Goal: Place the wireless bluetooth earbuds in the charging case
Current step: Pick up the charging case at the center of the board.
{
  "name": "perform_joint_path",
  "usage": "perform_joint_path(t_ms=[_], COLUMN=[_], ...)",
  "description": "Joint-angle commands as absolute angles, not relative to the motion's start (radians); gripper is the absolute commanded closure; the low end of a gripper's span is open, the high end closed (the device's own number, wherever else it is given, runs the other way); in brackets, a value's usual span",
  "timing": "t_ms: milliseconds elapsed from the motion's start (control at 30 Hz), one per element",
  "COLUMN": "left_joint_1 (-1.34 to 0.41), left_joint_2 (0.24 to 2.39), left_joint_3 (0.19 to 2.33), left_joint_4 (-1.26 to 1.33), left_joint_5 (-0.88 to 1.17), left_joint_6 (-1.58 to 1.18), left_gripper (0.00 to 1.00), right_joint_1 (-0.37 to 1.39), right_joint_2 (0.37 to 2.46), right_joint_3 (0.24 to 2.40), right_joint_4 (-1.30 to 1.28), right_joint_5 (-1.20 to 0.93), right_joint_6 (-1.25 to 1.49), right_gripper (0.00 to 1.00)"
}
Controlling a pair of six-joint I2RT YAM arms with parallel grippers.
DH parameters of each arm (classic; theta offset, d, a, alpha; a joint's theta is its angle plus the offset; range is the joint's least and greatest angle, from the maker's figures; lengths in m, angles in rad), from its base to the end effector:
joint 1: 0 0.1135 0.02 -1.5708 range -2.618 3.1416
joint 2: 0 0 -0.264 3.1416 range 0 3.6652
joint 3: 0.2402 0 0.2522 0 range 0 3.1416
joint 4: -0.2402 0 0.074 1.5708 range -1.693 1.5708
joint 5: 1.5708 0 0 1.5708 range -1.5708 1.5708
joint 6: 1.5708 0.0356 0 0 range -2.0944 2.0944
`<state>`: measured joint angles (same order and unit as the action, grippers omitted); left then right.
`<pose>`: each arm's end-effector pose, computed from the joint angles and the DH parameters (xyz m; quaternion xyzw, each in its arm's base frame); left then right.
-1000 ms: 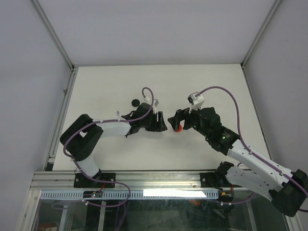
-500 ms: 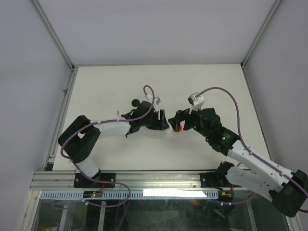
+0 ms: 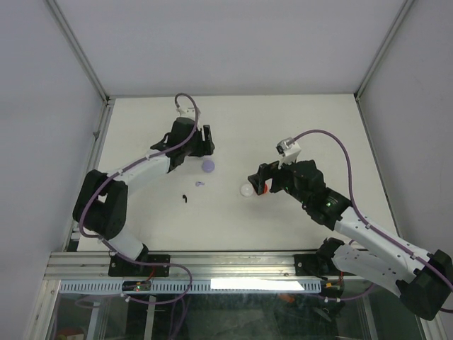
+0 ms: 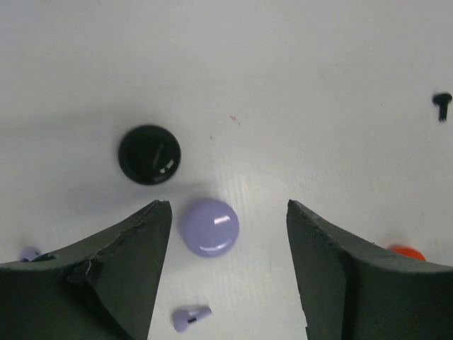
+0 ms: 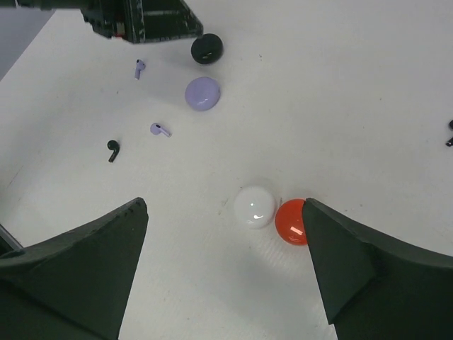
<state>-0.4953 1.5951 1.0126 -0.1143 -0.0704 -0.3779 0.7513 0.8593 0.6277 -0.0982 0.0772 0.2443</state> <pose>0.3073 -0.1632 0.2225 0.0383 0.9048 -0.1500 0.3968 0.1505 0.1368 0.2802 -0.1822 0.7926 0.2498 0.5255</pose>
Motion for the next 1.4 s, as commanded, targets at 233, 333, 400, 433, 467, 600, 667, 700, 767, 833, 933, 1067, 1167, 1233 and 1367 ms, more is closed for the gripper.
perform_joint_path(t_ms=[233, 333, 400, 433, 467, 600, 667, 700, 767, 833, 933, 1067, 1167, 1233, 1367], left_joint_1=[-0.410, -0.404, -0.405, -0.404, -0.405, -0.405, -0.406, -0.405, -0.406, -0.405, -0.407, -0.406, -0.417, -0.427, -0.433], left_joint_2=[1.882, 1.926, 1.949, 1.959, 1.969, 1.999, 2.009, 2.011, 2.012, 2.010, 2.003, 1.951, 1.887, 1.838, 1.718], left_joint_3=[1.318, 1.352, 1.375, 1.384, 1.393, 1.406, 1.410, 1.410, 1.405, 1.400, 1.391, 1.365, 1.322, 1.285, 1.169], left_joint_4=[-0.235, -0.257, -0.272, -0.279, -0.288, -0.310, -0.322, -0.330, -0.333, -0.333, -0.333, -0.329, -0.299, -0.274, -0.170], left_joint_5=[-0.136, -0.149, -0.130, -0.121, -0.110, -0.097, -0.101, -0.098, -0.090, -0.084, -0.074, -0.063, -0.042, -0.025, 0.062], left_joint_6=[-0.154, -0.112, -0.087, -0.082, -0.076, -0.074, -0.081, -0.086, -0.096, -0.105, -0.125, -0.178, -0.217, -0.249, -0.367], left_gripper=[0.32, 0.33, 0.34, 0.35, 0.36, 0.39, 0.41, 0.42, 0.44, 0.46, 0.50, 0.57, 0.59, 0.59, 0.59], right_joint_1=[0.755, 0.755, 0.755, 0.755, 0.755, 0.755, 0.755, 0.755, 0.755, 0.755, 0.755, 0.755, 0.755, 0.755, 0.755], right_joint_2=[0.849, 0.854, 0.863, 0.866, 0.870, 0.869, 0.868, 0.869, 0.867, 0.867, 0.872, 0.882, 0.897, 0.911, 0.934], right_joint_3=[0.617, 0.614, 0.616, 0.617, 0.618, 0.615, 0.614, 0.615, 0.615, 0.612, 0.611, 0.611, 0.618, 0.625, 0.611], right_joint_4=[-0.040, -0.033, -0.032, -0.031, -0.033, -0.029, -0.029, -0.030, -0.030, -0.031, -0.025, -0.010, 0.003, 0.013, 0.077], right_joint_5=[0.098, 0.093, 0.088, 0.085, 0.083, 0.080, 0.078, 0.076, 0.075, 0.075, 0.074, 0.072, 0.072, 0.075, 0.076], right_joint_6=[0.217, 0.215, 0.216, 0.216, 0.218, 0.221, 0.225, 0.225, 0.227, 0.229, 0.235, 0.251, 0.274, 0.297, 0.339], right_gripper=[0.05, 0.05, 0.05, 0.04, 0.04, 0.04, 0.04, 0.05, 0.05, 0.05, 0.05, 0.04, 0.05, 0.05, 0.05])
